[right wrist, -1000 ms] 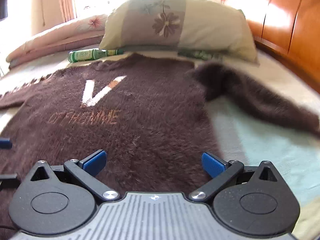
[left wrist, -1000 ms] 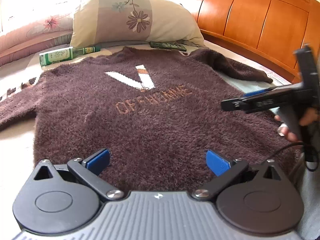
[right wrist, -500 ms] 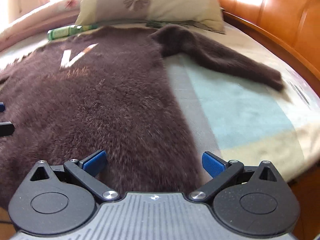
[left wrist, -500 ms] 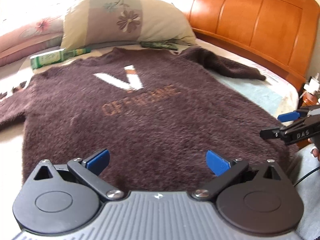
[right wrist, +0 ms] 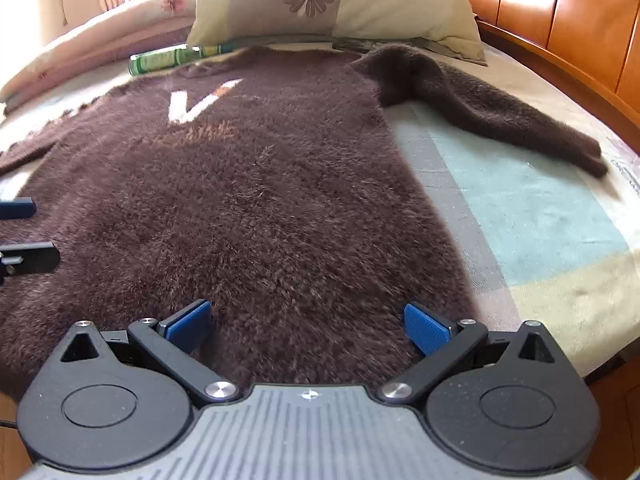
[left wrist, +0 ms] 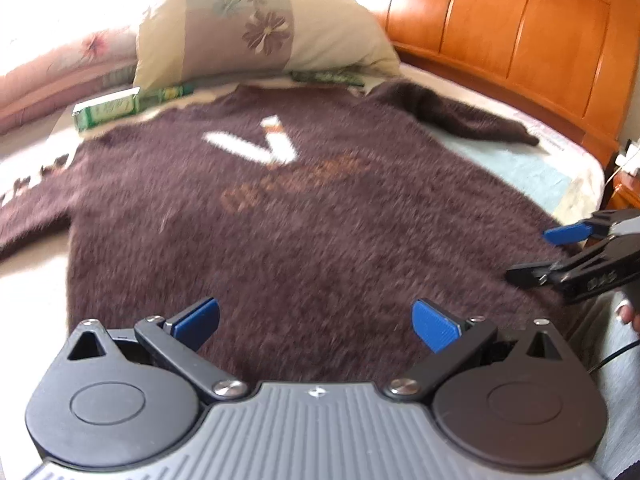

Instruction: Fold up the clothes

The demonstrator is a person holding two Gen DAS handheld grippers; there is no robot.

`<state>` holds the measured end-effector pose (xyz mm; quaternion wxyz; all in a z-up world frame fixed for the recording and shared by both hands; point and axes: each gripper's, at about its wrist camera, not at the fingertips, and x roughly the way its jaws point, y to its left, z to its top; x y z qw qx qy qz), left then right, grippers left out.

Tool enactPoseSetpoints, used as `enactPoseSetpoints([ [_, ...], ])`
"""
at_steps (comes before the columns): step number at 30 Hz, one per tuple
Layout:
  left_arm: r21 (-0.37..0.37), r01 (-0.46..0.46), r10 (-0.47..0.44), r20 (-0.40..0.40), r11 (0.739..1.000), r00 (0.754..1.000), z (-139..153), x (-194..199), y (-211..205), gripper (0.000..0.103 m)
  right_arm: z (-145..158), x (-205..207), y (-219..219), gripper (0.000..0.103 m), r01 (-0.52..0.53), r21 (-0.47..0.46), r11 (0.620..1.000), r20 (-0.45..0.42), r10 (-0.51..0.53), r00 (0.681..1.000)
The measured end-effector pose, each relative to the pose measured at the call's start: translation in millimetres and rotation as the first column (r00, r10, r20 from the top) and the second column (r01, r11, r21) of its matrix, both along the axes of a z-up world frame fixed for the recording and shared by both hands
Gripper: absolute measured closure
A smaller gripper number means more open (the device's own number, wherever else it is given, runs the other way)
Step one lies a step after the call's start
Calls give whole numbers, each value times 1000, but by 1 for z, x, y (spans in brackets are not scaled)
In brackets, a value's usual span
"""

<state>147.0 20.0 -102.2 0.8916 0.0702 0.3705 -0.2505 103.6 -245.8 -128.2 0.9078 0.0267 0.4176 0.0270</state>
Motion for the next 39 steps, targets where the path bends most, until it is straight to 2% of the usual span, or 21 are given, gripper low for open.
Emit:
enactPoseSetpoints([
  [3, -9, -22, 22, -56, 1000, 998, -9, -4, 5, 1, -1, -1, -1, 0, 19, 9, 1000, 6, -19, 1000],
  [6, 6, -29, 30, -56, 1000, 998, -10, -20, 15, 1, -4, -2, 5, 0, 37, -23, 999, 11, -36, 999],
  [12, 44, -58, 61, -71, 997, 996, -4, -43, 42, 1, -4, -1, 3, 0, 45, -18, 999, 11, -45, 999],
  [15, -9, -81, 80, -66, 997, 995, 4, -42, 42, 1, -4, -1, 2, 0, 40, -17, 999, 13, -40, 999],
  [18, -35, -57, 54, -65, 998, 996, 5, -40, 32, 1, -5, -1, 2, 0, 36, -15, 999, 16, -35, 999],
  [21, 0, -22, 22, -92, 1000, 996, 0, -46, 25, 1, -5, 0, 2, 0, 32, -13, 999, 12, -32, 999],
  [24, 60, -65, 72, -108, 996, 992, -8, -58, 33, 1, -5, -2, 2, 0, 35, -13, 999, 19, -35, 999],
  [26, 71, -100, 108, -115, 992, 988, -8, -65, 43, 1, -5, -3, 2, 0, 35, -14, 999, 27, -34, 999],
  [30, 18, -171, 171, -134, 985, 976, 1, -65, 54, 1, -5, -5, 3, 0, 23, -22, 999, 36, -22, 999],
  [36, -5, -182, 181, -51, 983, 982, 15, -57, 38, 1, 8, 1, 8, 0, 24, -10, 1000, -42, -25, 999],
  [39, -23, -197, 197, -12, 980, 980, 21, -53, 29, 1, 16, 6, 23, 0, -34, 18, 999, -19, 34, 999],
])
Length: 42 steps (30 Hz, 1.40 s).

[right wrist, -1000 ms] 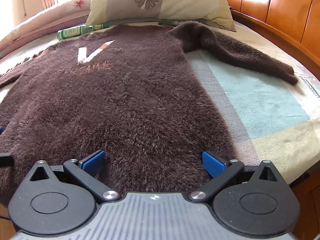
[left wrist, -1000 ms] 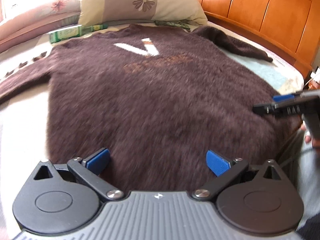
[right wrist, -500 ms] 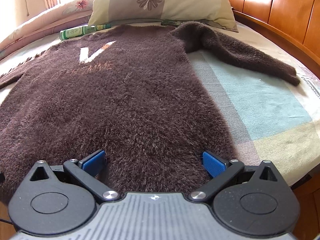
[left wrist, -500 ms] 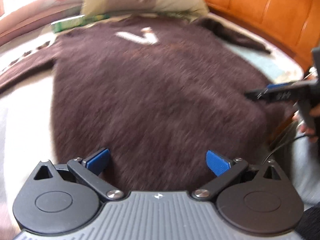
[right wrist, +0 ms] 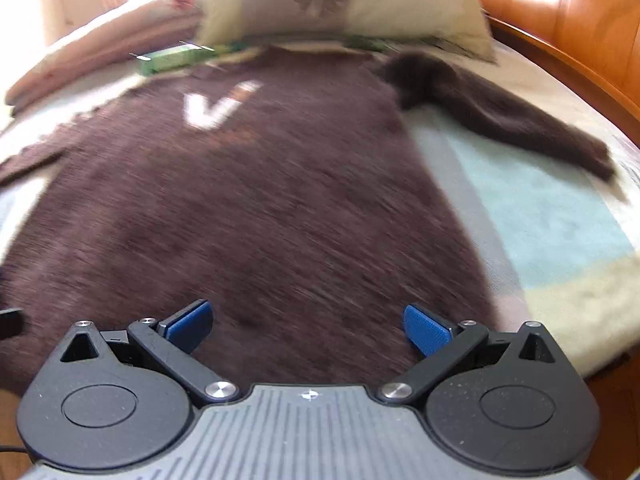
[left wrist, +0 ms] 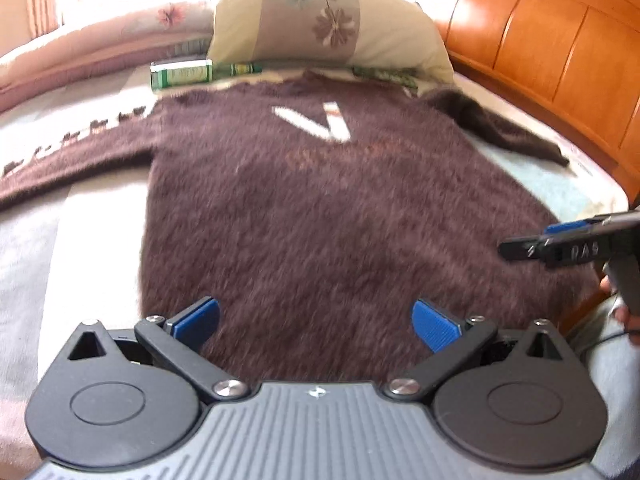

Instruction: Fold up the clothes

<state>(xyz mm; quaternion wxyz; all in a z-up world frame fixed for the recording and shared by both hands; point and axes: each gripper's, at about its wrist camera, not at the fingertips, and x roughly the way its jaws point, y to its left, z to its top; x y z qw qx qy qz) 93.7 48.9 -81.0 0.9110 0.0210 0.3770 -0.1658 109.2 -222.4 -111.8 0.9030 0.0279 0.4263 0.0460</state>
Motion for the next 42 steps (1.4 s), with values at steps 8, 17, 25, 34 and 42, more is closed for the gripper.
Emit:
enactPoseSetpoints([
  [8, 27, 14, -15, 51, 1000, 999, 5, 10, -15, 1, -13, -1, 24, 0, -120, -32, 992, -4, 120, 993],
  [17, 1, 90, -90, 34, 996, 995, -4, 36, -48, 1, 11, -10, -35, 0, -29, 70, 997, 23, 28, 999],
  [25, -2, 147, -147, 67, 989, 987, 3, 59, -81, 1, 12, 31, -126, 0, 128, 96, 987, 49, -133, 990],
  [34, 12, 107, -107, 9, 994, 994, -15, 93, -108, 1, -7, 88, -179, 0, 150, 184, 971, 15, -155, 988],
  [42, 52, 118, -118, -4, 992, 993, -24, 105, -125, 1, -11, 125, -201, 0, 135, 176, 975, 45, -145, 988],
])
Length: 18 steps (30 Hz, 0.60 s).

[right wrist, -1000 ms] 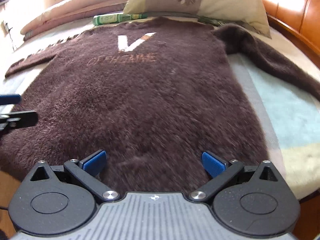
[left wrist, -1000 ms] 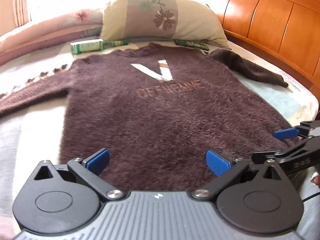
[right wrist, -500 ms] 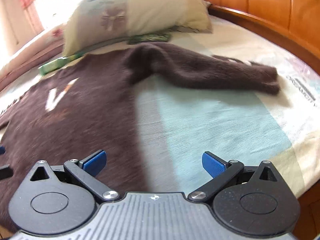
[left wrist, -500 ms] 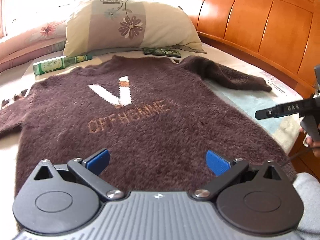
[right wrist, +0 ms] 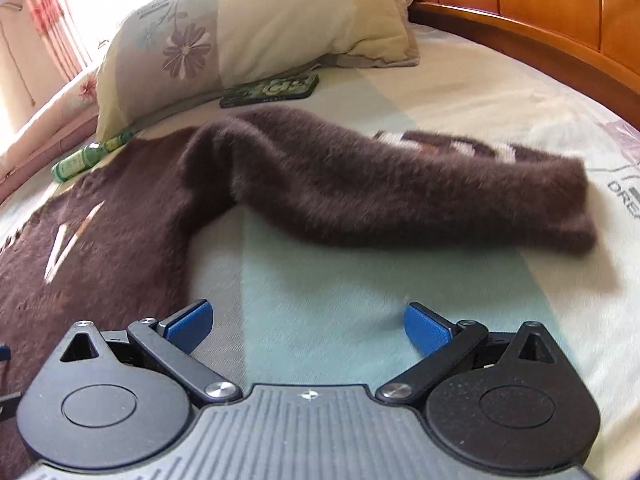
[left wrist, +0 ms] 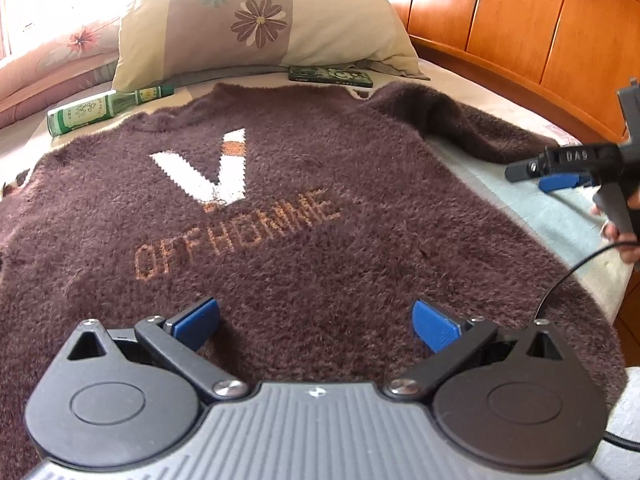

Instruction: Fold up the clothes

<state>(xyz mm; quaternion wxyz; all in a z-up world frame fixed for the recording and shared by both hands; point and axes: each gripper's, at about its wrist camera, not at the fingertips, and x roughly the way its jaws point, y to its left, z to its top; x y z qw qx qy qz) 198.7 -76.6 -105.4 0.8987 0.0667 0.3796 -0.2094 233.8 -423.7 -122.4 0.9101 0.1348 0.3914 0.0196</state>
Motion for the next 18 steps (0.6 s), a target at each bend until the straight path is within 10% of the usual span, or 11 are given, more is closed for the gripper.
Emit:
enactPoseSetpoints([
  [8, 1, -34, 34, 17, 999, 999, 3, 4, -3, 1, 49, 16, -41, 0, 38, 110, 993, 109, -51, 993],
  [18, 42, -5, 3, 40, 999, 999, 2, -1, -16, 1, 2, 95, -102, 0, 188, 286, 940, -122, -159, 980],
])
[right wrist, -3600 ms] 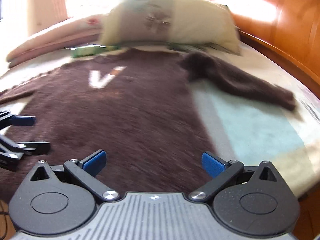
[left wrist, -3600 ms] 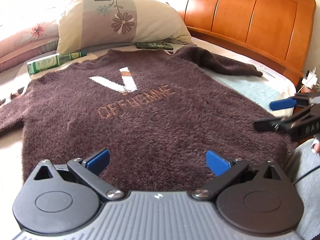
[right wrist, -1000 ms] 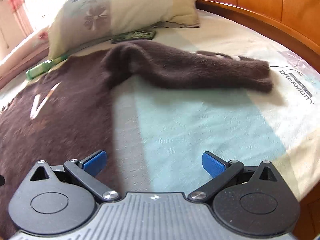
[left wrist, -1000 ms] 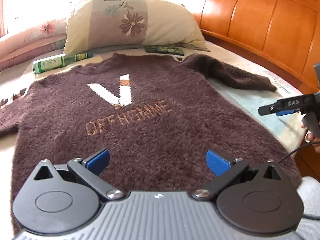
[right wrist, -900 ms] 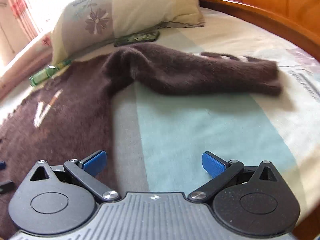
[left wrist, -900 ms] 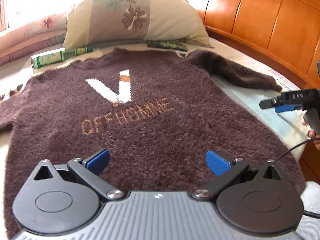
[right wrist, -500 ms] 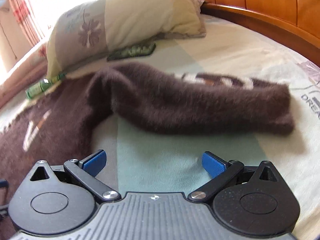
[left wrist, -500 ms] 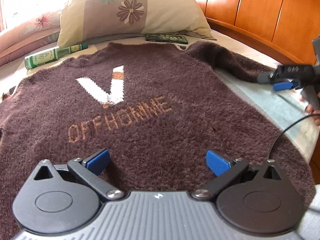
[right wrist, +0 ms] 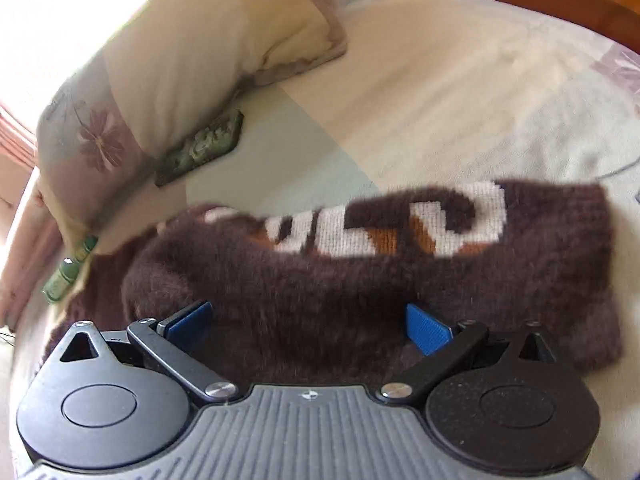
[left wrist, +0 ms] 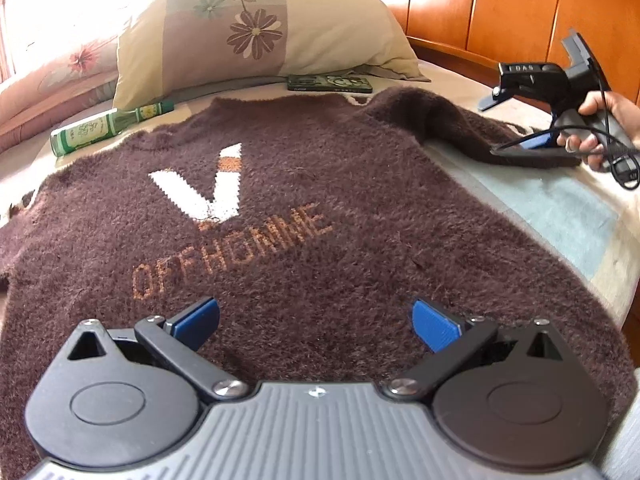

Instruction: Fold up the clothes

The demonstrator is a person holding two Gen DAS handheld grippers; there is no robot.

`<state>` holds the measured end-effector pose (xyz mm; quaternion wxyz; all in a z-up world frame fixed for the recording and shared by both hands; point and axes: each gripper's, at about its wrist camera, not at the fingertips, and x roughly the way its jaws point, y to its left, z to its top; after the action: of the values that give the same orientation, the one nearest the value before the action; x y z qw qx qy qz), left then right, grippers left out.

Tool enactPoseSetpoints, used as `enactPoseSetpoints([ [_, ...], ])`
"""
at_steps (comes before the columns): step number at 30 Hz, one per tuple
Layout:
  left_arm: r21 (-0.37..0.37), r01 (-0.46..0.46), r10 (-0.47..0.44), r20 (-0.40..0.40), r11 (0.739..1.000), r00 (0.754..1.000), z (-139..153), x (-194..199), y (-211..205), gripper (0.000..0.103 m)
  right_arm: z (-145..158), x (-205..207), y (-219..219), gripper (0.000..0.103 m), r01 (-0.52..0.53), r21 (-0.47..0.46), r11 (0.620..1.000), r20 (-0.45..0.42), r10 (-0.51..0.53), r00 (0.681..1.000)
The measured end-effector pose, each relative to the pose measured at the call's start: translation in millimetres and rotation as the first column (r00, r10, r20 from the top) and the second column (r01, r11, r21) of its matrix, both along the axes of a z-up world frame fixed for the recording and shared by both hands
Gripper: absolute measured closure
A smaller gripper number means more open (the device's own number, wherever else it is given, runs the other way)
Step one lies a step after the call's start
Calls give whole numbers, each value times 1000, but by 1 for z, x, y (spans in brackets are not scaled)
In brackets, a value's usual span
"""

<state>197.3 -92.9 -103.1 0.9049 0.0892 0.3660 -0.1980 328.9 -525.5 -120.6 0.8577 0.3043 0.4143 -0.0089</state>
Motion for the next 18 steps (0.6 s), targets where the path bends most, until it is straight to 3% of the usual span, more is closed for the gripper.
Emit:
enactPoseSetpoints([
  [2, 0, 2, -2, -5, 1000, 1000, -1, 0, -1, 1, 3, 1, -5, 0, -5, -22, 1000, -13, 4, 1000],
  [3, 1, 3, -3, -7, 1000, 1000, -2, 1, -1, 1, 6, 1, -7, 0, 19, -93, 996, -20, -21, 1000],
  [5, -1, 2, -2, -9, 1000, 1000, -3, 1, -2, 1, 8, 3, -13, 0, 89, -309, 947, -53, -111, 992],
  [6, -1, 4, -4, -10, 1000, 1000, -3, 0, -2, 1, 4, 6, -24, 0, 100, -321, 942, -64, -128, 990],
  [12, -1, -1, 1, -18, 1000, 1000, -6, -1, 1, 1, 3, 16, -71, 0, 138, -292, 947, -58, -161, 985],
  [14, -6, -5, 4, -15, 1000, 1000, -5, -1, 3, 1, 12, 17, -74, 0, 146, -259, 955, -56, -165, 985],
  [18, -8, -13, 13, -13, 1000, 1000, -3, 1, 4, 1, 34, 16, -53, 0, 65, -170, 983, -12, -68, 998],
])
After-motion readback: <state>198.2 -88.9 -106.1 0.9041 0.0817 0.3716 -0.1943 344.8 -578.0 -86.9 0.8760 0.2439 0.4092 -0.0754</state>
